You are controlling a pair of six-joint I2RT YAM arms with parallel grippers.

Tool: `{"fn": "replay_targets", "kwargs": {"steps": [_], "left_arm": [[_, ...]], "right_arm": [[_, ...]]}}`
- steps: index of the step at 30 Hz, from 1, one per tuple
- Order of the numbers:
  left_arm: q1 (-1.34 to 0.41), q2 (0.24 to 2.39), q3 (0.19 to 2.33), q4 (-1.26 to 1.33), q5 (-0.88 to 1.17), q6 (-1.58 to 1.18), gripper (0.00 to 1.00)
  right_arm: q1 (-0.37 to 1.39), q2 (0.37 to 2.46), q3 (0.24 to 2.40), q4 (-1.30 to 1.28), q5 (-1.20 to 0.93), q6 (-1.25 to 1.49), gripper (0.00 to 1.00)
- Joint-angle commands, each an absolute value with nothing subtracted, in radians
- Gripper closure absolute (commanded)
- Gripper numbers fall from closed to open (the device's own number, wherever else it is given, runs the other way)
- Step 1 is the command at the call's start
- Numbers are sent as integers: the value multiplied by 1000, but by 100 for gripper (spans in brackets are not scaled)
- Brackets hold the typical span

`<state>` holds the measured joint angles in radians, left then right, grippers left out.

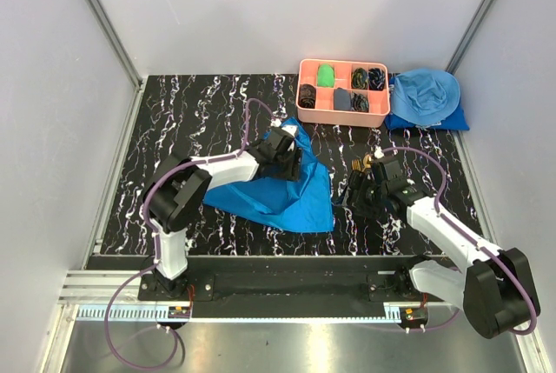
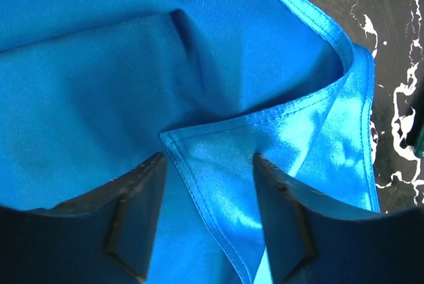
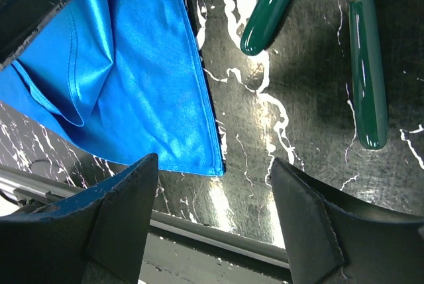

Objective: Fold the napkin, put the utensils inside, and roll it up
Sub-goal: Move the napkin to the centre of the board, then flatten the napkin out

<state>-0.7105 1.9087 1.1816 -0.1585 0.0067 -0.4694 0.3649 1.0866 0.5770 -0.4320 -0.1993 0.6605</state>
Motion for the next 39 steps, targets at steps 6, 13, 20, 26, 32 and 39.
{"fn": "replay_targets", "kwargs": {"steps": [6, 13, 20, 26, 32, 39], "left_arm": [[-692, 1963, 1209, -101, -6, -449, 62], [-686, 1939, 1201, -80, -6, -431, 83], [-683, 1957, 1224, -77, 54, -419, 100], [-683, 1859, 1158, -18, 55, -434, 100], [-686, 1735, 1069, 21, 72, -439, 100], [-686, 1798, 1140, 22, 144, -295, 51]], "right_arm": [[391, 1103, 595, -437, -166, 666, 23], [425, 1129, 594, -433, -143, 676, 23], [454, 1150, 584, -423, -124, 689, 23], [460, 1155, 569, -403, -133, 699, 23], [463, 1152, 566, -403, -133, 698, 22], [463, 1155, 569, -397, -146, 699, 21]]}}
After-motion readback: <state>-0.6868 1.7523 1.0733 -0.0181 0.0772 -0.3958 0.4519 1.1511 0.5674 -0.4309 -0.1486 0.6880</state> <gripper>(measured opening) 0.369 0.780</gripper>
